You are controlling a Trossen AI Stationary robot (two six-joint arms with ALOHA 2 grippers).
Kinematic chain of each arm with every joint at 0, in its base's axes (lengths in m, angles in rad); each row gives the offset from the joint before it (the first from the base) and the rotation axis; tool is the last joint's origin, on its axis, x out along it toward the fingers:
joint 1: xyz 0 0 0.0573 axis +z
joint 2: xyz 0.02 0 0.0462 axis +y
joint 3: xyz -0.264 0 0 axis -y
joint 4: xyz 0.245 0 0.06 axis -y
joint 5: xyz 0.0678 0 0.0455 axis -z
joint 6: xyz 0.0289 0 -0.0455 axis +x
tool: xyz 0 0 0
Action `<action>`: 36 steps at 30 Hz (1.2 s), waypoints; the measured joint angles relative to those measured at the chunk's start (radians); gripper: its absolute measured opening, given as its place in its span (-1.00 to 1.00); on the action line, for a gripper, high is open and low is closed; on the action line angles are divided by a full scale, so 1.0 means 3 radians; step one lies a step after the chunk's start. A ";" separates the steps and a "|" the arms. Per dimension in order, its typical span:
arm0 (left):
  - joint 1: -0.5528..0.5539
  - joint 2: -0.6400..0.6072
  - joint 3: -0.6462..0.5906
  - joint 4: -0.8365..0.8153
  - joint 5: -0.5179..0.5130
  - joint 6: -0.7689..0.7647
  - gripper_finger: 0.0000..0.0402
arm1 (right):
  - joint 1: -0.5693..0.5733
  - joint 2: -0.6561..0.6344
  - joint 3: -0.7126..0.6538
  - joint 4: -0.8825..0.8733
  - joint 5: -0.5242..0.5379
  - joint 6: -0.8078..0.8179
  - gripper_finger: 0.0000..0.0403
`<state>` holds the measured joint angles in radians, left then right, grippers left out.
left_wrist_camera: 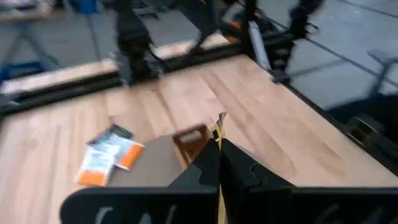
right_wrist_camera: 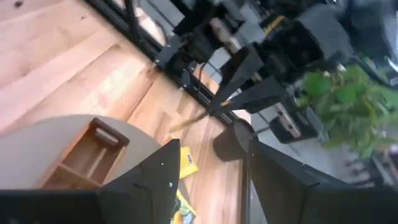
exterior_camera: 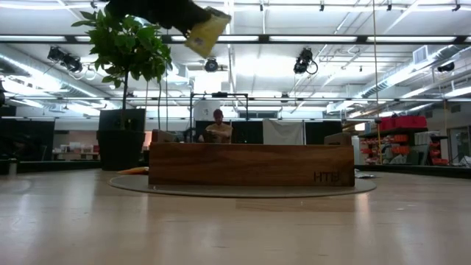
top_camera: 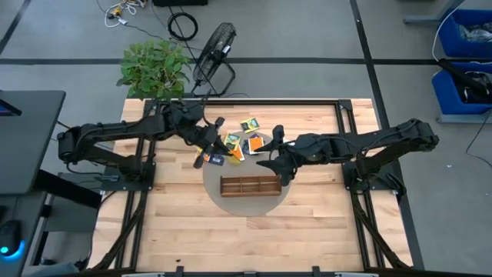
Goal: Pick & Place Tea
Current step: Put the yellow tea bag into the left section of the wooden organizer
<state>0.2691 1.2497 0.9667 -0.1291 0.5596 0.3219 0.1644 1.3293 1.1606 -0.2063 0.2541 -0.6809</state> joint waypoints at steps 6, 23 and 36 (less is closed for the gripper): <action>-0.0084 -0.0004 -0.0399 0.0953 -0.0554 -0.0776 -0.99 | -0.0013 0.0000 0.0000 -0.0082 0.0115 0.0516 -0.02; -0.1069 0.0001 -0.1595 0.2913 -0.2432 -0.1357 -0.99 | -0.0144 0.0000 0.0000 -0.0748 0.0317 0.1700 -0.02; -0.1613 0.0231 -0.2092 0.3645 -0.3486 -0.1574 -0.99 | -0.0334 0.0017 0.0000 -0.0611 0.0221 0.1820 -0.02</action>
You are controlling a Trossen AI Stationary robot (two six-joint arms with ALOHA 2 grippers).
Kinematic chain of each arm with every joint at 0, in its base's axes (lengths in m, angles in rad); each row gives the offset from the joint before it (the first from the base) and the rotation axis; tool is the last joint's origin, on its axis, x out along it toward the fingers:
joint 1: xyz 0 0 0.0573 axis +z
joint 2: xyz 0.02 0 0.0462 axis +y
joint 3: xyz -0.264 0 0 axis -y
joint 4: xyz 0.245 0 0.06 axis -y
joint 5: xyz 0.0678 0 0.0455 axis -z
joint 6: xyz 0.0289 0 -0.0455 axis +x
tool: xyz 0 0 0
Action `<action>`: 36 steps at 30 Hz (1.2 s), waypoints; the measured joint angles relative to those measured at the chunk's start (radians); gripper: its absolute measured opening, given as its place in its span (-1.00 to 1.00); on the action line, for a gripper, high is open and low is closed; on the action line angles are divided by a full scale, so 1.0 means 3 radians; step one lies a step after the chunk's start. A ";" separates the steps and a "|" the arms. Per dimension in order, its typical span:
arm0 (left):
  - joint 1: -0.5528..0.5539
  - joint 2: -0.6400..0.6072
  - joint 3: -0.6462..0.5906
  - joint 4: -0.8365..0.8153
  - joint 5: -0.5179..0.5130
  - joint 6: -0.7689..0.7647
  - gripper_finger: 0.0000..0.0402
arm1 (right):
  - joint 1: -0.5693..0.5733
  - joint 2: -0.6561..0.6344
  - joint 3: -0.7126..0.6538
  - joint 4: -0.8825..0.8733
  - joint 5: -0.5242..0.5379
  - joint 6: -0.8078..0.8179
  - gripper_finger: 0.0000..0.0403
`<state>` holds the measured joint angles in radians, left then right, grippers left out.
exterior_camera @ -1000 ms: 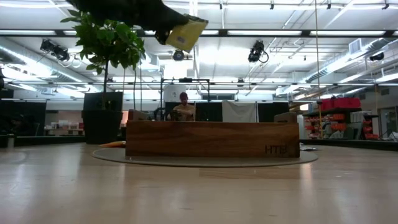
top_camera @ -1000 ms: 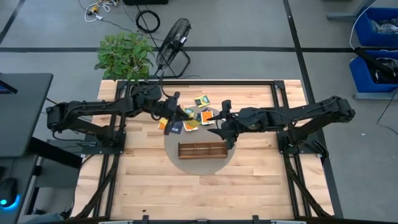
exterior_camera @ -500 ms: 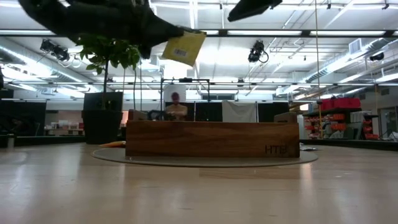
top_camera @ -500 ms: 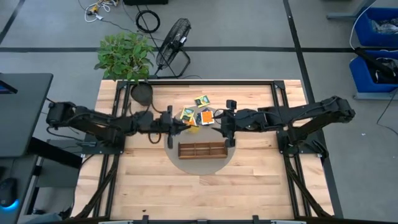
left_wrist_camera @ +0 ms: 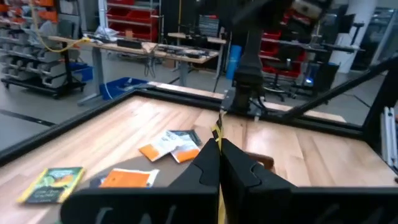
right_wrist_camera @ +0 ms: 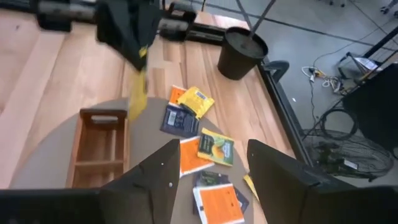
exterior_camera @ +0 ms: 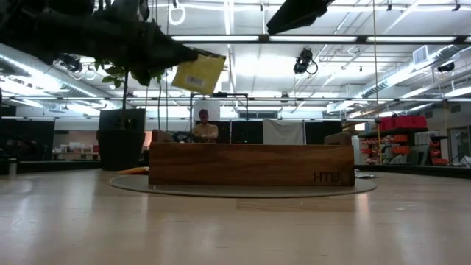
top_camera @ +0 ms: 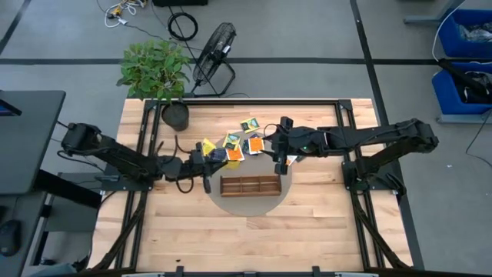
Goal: Pick & Place Tea
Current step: Put the yellow tea bag into the left section of the wooden organizer
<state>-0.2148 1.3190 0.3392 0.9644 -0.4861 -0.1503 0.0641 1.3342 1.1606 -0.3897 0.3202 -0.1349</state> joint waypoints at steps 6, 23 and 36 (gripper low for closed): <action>-0.0058 0.0530 -0.0014 0.0570 -0.0068 -0.0011 -0.99 | -0.0069 0.0096 0.0001 0.0138 -0.0230 0.0134 -0.02; -0.0462 0.1527 -0.0006 0.2002 -0.0736 0.0389 -0.99 | -0.0102 0.0678 0.0001 0.0257 -0.0889 0.0822 -0.02; -0.0471 0.1541 0.0009 0.2018 -0.0742 0.0541 -0.99 | -0.0104 0.0774 0.0001 0.0463 -0.1043 0.0884 -0.02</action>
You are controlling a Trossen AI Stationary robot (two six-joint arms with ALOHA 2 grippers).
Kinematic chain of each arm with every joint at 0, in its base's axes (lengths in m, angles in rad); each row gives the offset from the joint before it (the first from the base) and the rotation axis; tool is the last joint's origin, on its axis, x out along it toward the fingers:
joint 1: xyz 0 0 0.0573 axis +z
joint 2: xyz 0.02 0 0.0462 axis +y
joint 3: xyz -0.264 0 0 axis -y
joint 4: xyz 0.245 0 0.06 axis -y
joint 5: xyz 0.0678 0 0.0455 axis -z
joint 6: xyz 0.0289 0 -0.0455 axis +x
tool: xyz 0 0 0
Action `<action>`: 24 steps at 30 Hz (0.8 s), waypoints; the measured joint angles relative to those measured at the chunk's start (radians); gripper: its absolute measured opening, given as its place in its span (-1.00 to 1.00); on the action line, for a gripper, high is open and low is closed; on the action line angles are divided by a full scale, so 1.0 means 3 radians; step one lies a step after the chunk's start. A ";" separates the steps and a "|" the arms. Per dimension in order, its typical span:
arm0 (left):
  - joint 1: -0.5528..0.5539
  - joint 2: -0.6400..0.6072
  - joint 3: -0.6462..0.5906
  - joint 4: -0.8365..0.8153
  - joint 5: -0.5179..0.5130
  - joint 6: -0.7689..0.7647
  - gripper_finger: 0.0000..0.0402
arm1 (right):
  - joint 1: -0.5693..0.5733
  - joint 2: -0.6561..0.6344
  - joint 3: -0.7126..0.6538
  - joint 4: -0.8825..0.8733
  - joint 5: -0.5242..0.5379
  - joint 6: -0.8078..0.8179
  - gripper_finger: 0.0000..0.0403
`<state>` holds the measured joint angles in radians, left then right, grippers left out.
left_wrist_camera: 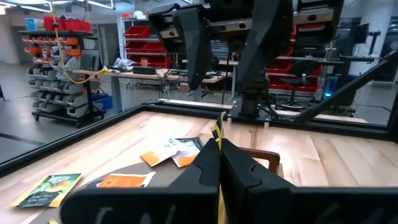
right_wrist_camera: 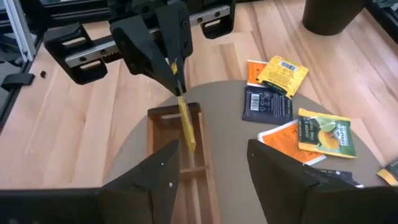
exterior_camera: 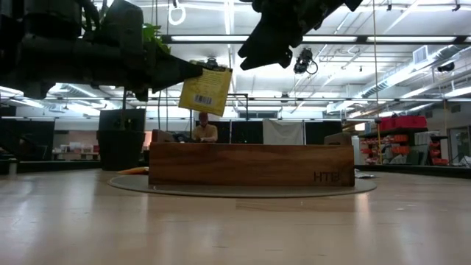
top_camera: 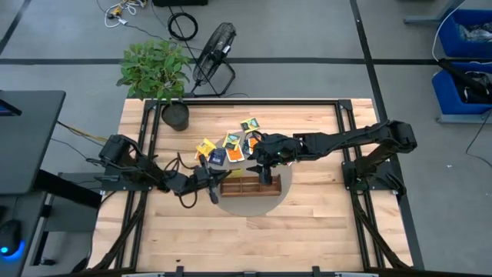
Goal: Pick & Place Tea
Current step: Put the yellow tea bag into the left section of the wooden organizer
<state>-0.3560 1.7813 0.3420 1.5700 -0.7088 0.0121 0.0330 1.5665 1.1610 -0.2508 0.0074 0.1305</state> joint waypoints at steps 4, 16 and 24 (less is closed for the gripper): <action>-0.0001 0.0000 0.0000 -0.0013 -0.0003 -0.0020 -0.99 | 0.0000 0.0000 0.0000 -0.0005 0.0000 0.0002 -0.02; -0.0085 0.0000 0.0000 -0.0210 -0.0004 -0.0258 -0.99 | 0.0000 -0.0001 0.0000 0.0058 0.0004 -0.0041 -0.02; -0.0085 -0.0001 0.0000 -0.0367 -0.0003 -0.0264 -0.99 | 0.0000 -0.0001 0.0000 0.0064 0.0004 -0.0063 -0.02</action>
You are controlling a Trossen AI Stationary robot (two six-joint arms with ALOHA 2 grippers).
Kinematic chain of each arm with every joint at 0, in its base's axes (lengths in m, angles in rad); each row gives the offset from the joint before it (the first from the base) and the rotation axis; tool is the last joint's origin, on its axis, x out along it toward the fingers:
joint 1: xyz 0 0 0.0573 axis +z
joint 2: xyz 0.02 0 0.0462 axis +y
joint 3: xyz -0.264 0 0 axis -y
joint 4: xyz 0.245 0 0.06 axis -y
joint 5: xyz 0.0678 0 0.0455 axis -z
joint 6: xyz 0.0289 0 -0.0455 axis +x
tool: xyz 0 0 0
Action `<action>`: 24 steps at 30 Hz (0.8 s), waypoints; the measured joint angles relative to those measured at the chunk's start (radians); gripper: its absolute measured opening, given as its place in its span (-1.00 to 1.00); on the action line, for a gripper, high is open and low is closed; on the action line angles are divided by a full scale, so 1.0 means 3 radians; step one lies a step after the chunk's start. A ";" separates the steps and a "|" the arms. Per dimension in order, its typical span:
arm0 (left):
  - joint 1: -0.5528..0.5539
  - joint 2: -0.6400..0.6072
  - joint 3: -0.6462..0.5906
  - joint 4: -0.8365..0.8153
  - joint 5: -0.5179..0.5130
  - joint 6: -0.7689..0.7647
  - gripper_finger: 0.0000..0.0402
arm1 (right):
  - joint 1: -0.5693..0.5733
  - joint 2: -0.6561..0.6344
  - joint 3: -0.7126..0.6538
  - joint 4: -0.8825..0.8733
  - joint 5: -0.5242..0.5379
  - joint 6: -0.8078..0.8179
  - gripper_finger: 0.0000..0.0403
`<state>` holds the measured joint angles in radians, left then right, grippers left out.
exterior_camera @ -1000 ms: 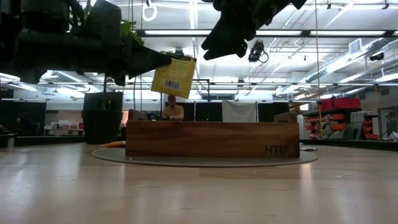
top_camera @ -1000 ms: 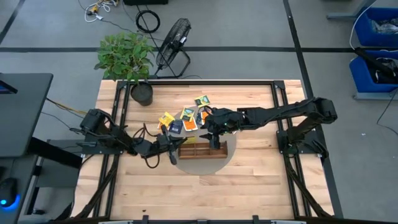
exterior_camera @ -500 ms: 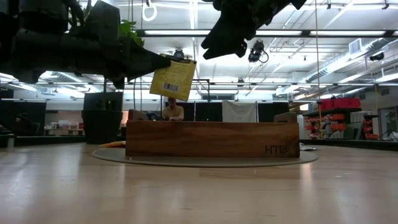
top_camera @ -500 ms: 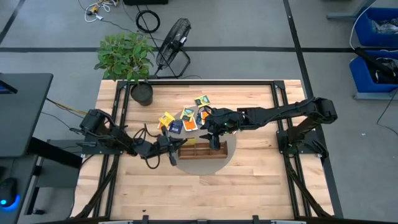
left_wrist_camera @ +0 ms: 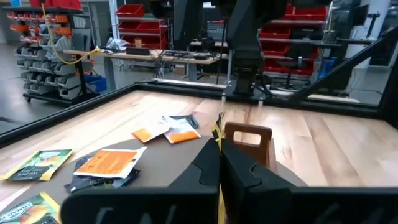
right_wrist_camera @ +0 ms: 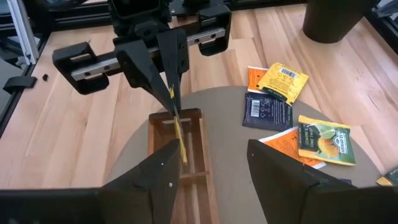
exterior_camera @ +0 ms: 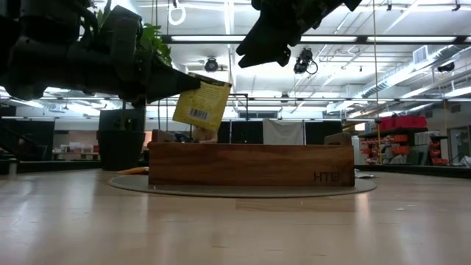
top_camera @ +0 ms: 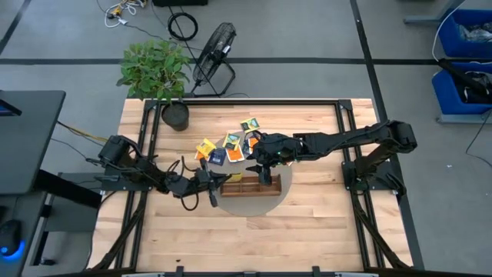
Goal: Pick & Place Tea
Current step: Put the yellow tea bag into the left section of the wooden organizer
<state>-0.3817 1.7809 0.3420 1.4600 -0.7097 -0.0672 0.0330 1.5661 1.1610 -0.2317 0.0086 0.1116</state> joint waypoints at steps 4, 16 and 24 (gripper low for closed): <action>0.0000 0.0036 0.0000 0.0013 -0.0005 0.0002 -0.99 | 0.0000 0.0000 0.0000 0.0003 0.0003 -0.0029 -0.02; 0.0006 0.0556 0.0078 0.0353 -0.0010 -0.0060 -0.99 | 0.0000 -0.0001 0.0000 0.0025 0.0003 -0.0047 -0.02; 0.0006 0.0610 0.0104 0.0366 -0.0013 0.0089 -0.98 | 0.0000 -0.0002 0.0000 0.0028 0.0003 -0.0038 -0.02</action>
<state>-0.3798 1.9639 0.3733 1.5699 -0.7135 -0.0406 0.0330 1.5654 1.1610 -0.2234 0.0093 0.1001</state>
